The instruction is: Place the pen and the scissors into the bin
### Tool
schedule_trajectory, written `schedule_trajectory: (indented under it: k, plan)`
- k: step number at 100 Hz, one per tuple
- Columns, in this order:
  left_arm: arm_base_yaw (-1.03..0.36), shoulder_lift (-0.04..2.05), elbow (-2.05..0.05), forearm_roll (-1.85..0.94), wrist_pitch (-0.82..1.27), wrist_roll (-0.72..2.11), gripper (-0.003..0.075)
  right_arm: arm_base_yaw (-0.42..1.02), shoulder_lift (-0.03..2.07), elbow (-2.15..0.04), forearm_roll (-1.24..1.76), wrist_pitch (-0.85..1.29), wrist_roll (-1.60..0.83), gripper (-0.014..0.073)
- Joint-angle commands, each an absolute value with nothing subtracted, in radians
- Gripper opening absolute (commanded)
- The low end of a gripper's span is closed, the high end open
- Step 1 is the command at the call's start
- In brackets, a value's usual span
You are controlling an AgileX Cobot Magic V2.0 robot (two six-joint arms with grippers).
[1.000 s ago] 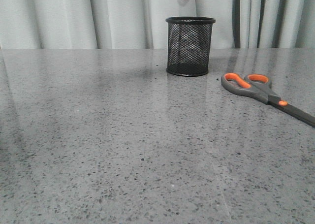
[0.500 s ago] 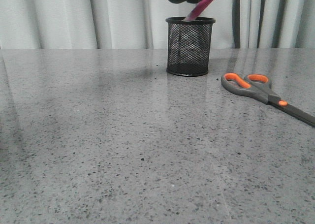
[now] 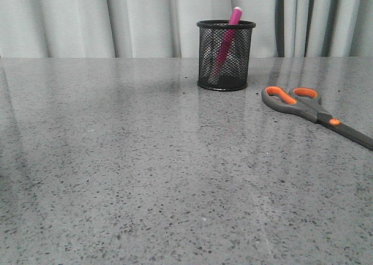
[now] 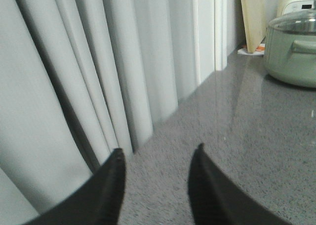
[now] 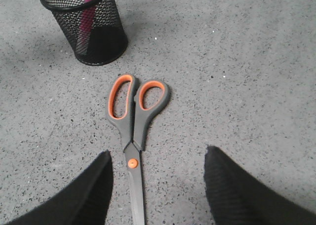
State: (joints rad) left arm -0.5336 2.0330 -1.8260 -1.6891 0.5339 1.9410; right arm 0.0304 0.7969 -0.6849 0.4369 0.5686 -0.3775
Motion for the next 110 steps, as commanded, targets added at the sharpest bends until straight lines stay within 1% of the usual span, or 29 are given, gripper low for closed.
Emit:
schedule_trajectory:
  k: [1, 4, 7, 24, 35, 46, 73, 79, 94, 110]
  plan:
    - [-0.512, 1.902, -1.861, -1.587, 0.564, 1.836, 0.0094, 0.027, 0.798, -0.719, 0.444, 0.495, -0.390, 0.0372]
    - [-0.502, 1.882, -1.861, -1.525, 0.566, 1.783, 0.0020, 0.027, 0.798, -0.719, 0.444, 0.491, -0.390, 0.0372]
    - [-0.494, 1.857, -1.861, -1.441, 0.574, 1.726, -0.0018, 0.027, 0.798, -0.719, 0.444, 0.488, -0.390, 0.0372]
    - [-0.420, 1.746, -1.853, -1.112, 0.665, 1.349, -0.0020, 0.027, 0.798, -0.719, 0.453, 0.484, -0.390, 0.0372]
    - [-0.354, 1.661, -1.793, -1.005, 0.693, 1.231, -0.0020, 0.027, 0.798, -0.719, 0.473, 0.467, -0.390, 0.0372]
    - [-0.295, 1.542, -1.638, -1.012, 0.641, 1.226, -0.0020, 0.027, 0.798, -0.719, 0.479, 0.454, -0.390, 0.0372]
    - [-0.178, 1.110, -1.065, -1.027, 0.283, 1.226, -0.0020, 0.027, 0.808, -0.719, 0.488, 0.447, -0.390, 0.0372]
    - [-0.149, 1.039, -0.961, -1.062, 0.238, 1.226, -0.0020, 0.027, 0.816, -0.719, 0.488, 0.446, -0.392, 0.0372]
    - [-0.056, 0.861, -0.756, -1.136, 0.215, 1.226, -0.0020, 0.080, 0.861, -0.723, 0.490, 0.477, -0.470, 0.0372]
    - [0.029, 0.771, -0.643, -1.219, 0.223, 1.226, -0.0019, 0.158, 0.973, -0.755, 0.463, 0.546, -0.506, 0.0372]
